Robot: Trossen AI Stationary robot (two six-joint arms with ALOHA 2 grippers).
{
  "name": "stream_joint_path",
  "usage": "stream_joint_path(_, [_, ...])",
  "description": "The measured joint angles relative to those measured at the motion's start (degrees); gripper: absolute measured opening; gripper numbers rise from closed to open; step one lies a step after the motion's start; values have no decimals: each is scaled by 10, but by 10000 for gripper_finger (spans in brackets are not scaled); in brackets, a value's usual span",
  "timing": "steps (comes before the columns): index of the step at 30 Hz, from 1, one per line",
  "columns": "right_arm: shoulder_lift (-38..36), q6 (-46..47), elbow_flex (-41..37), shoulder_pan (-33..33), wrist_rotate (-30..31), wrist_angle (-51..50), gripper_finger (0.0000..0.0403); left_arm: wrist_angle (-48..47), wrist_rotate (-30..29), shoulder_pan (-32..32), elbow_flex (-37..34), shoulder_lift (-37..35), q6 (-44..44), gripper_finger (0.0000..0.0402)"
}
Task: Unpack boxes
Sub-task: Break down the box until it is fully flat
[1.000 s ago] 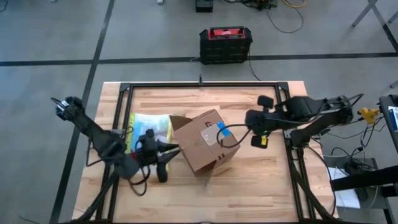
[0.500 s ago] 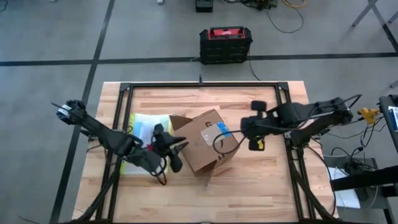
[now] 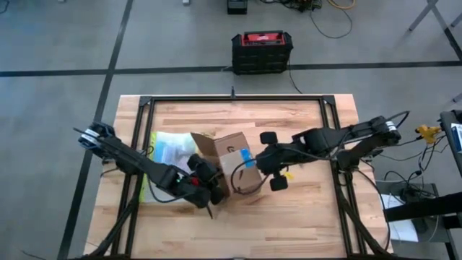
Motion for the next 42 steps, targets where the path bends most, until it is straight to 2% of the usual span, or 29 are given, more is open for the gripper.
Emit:
stream_joint_path(3, [6, -10, 40, 0, 0, 6, 0, 20, 1, 9, 0, 17, 22, 80])
stream_joint_path(7, [18, -18, 98, -7, -25, -2, 0, 107, 3, 23, 0, 33, 98, 80])
stream_joint_path(11, [26, -1, 133, -15, -15, -83, 0, 151, 30, 35, 0, 30, 146, 80])
stream_joint_path(18, [4, 116, 120, -28, 65, -268, 0, 116, 31, 34, 0, 15, 144, 80])
stream_joint_path(25, [-32, 225, 90, -24, 95, -356, 0, 101, 46, 35, 0, 15, 143, 80])
stream_joint_path(29, [-66, 272, 71, -23, 96, -353, 0, 94, 45, 35, 0, 15, 143, 80])
stream_joint_path(34, [-104, 317, -19, -22, 95, -331, 0, 89, 44, 36, 0, 15, 144, 80])
stream_joint_path(38, [-119, 294, -103, -19, 71, -215, 0, 89, 43, 36, 0, 15, 144, 80])
stream_joint_path(42, [-112, 239, -170, -19, 22, -71, 0, 80, 42, 36, 0, 15, 143, 80])
